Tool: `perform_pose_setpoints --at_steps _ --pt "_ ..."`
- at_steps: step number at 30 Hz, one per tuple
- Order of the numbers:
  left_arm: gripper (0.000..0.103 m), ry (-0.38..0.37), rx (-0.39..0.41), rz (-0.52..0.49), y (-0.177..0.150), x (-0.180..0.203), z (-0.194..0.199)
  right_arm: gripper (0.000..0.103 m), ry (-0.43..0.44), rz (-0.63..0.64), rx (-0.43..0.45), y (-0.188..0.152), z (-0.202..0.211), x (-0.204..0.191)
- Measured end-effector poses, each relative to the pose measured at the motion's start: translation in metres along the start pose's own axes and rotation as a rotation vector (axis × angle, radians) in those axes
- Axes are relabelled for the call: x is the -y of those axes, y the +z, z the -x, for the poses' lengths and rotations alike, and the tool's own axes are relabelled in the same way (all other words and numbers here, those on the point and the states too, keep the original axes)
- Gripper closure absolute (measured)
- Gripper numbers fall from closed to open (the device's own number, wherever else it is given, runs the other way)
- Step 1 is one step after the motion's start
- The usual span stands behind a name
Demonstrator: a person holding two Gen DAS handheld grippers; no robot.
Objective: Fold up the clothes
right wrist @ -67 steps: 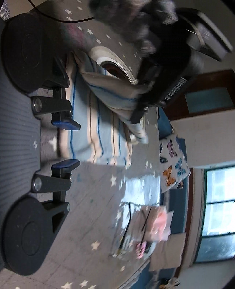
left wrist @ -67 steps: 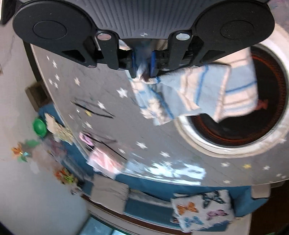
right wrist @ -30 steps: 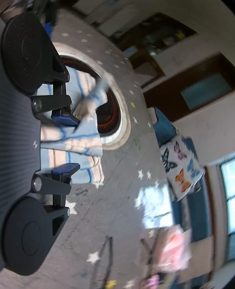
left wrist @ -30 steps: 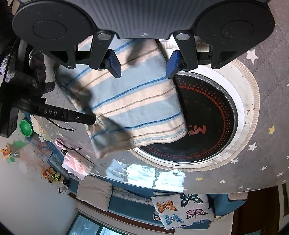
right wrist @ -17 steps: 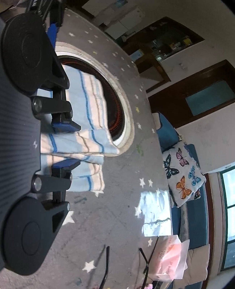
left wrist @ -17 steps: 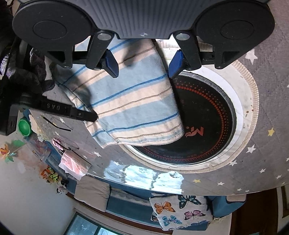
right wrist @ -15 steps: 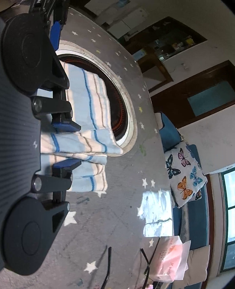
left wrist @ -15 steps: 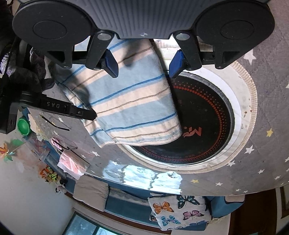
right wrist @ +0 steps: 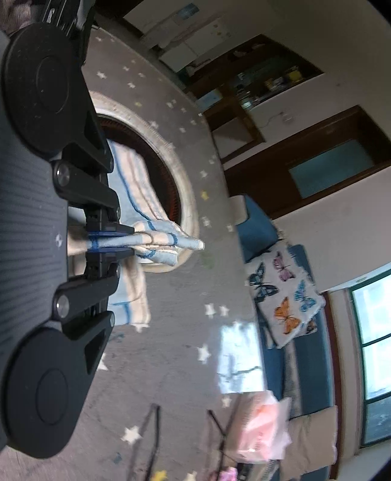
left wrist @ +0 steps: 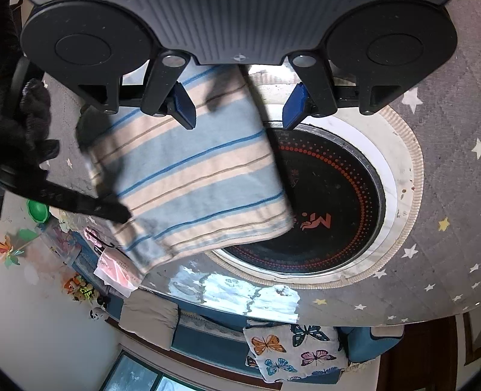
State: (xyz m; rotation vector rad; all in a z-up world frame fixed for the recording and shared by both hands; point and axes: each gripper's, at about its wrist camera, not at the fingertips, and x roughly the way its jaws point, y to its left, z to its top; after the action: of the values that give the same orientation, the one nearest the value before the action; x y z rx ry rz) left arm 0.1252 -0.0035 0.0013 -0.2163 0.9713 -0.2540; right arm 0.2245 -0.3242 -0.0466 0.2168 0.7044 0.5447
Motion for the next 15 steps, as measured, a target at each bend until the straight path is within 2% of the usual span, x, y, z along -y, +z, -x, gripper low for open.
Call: perform_pose_setpoints --at_steps 3,7,10,15 --pt "0.035 0.002 -0.009 -0.001 -0.001 0.000 -0.003 0.097 -0.023 -0.010 0.020 0.004 0.008 0.007" --pt "0.035 0.005 -0.020 -0.007 -0.002 0.002 -0.006 0.097 -0.070 -0.053 -0.016 0.001 -0.003 0.026" --pt "0.035 0.011 -0.019 -0.014 -0.001 0.004 -0.005 0.091 -0.051 -0.091 -0.066 -0.004 -0.011 0.040" --pt "0.035 0.023 -0.003 -0.047 0.000 0.008 -0.001 0.088 -0.073 -0.061 -0.034 -0.007 0.009 0.043"
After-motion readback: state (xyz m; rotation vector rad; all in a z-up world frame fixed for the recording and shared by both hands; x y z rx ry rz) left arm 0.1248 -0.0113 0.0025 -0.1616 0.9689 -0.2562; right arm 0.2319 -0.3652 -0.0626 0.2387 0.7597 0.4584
